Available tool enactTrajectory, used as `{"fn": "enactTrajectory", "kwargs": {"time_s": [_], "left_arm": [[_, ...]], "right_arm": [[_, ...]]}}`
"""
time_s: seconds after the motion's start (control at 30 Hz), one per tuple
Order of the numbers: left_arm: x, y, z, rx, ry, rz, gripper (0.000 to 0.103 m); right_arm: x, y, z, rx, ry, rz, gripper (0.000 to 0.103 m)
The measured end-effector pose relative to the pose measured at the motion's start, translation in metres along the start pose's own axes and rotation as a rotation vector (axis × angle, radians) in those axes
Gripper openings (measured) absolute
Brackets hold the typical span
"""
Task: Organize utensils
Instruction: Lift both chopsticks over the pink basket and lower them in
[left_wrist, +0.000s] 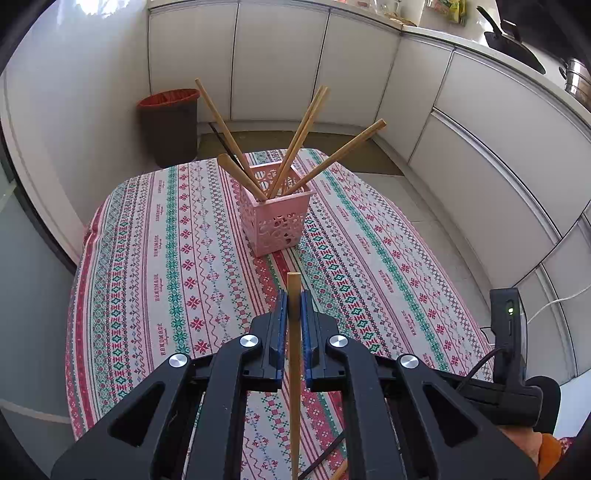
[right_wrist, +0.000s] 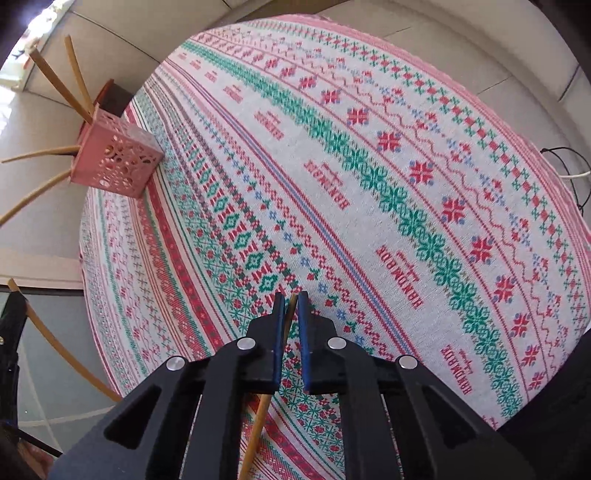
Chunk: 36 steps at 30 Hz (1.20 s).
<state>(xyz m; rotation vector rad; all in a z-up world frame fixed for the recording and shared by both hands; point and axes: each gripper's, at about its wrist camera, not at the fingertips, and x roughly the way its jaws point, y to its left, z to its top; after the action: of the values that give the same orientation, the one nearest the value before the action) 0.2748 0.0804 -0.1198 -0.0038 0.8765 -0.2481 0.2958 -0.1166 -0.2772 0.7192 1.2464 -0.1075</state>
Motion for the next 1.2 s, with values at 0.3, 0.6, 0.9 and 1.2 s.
{"fn": "enactTrajectory", "kwargs": {"time_s": [0.3, 0.6, 0.9, 1.2], "left_arm": [[-0.008, -0.007, 0.003, 0.011, -0.038, 0.027, 0.007], [-0.039, -0.013, 0.003, -0.027, -0.110, -0.026, 0.007], [-0.073, -0.025, 0.023, -0.034, -0.159, -0.084, 0.007], [-0.107, -0.036, 0.055, -0.007, -0.255, -0.074, 0.007]], "right_arm": [[-0.071, 0.004, 0.012, -0.119, -0.161, 0.086, 0.006], [-0.145, 0.031, -0.002, -0.377, -0.380, 0.109, 0.006], [-0.198, 0.029, 0.007, -0.402, -0.493, 0.163, 0.005], [-0.173, -0.002, 0.046, -0.254, -0.284, 0.131, 0.028]]}}
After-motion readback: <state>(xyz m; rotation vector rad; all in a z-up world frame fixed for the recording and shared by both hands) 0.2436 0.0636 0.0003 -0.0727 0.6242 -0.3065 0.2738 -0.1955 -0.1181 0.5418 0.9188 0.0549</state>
